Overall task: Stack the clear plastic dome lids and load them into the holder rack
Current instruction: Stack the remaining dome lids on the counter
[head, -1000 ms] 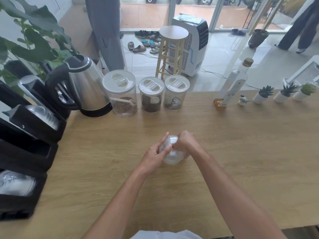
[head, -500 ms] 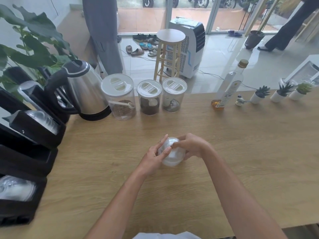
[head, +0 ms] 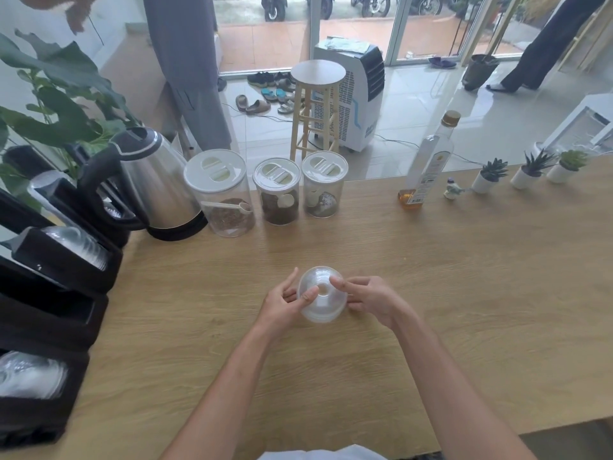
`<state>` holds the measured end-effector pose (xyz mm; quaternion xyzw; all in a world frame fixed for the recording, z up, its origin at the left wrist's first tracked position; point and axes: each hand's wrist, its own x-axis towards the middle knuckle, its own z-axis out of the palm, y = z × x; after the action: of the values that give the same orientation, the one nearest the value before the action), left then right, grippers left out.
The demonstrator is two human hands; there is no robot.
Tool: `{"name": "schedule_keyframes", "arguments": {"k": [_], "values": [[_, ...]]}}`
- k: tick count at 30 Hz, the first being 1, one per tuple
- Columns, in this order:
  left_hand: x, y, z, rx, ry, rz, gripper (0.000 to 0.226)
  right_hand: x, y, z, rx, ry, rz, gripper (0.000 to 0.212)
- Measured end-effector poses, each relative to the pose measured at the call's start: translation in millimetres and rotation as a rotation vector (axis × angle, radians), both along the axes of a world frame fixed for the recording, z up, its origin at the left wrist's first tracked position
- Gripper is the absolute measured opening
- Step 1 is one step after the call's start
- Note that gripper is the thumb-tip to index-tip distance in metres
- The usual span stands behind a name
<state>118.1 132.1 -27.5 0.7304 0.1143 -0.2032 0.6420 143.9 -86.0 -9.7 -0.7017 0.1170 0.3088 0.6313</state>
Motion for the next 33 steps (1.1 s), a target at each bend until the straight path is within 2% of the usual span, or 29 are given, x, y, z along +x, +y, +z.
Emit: {"name": "schedule_keyframes", "arguments": {"k": [3,12,17,19,23,29,33], "values": [[-4.0,-0.1,-1.1,-0.031,-0.001,0.005,0.085,-8.2,4.5,-6.3,0.019,-0.04,-0.076,0.077],[-10.8,6.5,-2.2,-0.136,-0.028,0.112,0.118,-20.5,20.8,-6.6,0.141,-0.05,-0.269,0.053],[-16.4,9.2,-5.1,-0.2,-0.012,0.139,0.109,-21.2,28.7,-7.7,0.115,-0.088,-0.313,0.043],[-17.8,10.9,-3.6,-0.226,-0.01,0.155,0.102,-18.9,31.0,-8.2,0.127,-0.082,-0.301,0.052],[-16.5,16.6,0.2,-0.221,-0.007,0.202,0.094,-12.7,34.1,-10.4,0.165,-0.057,-0.284,0.086],[-17.9,27.7,10.7,-0.177,-0.03,0.23,0.107,-2.6,41.5,-8.2,0.18,-0.041,-0.227,0.099],[-23.9,38.5,25.6,-0.152,-0.062,0.274,0.101,3.6,54.2,2.1,0.224,-0.048,-0.198,0.108]]}}
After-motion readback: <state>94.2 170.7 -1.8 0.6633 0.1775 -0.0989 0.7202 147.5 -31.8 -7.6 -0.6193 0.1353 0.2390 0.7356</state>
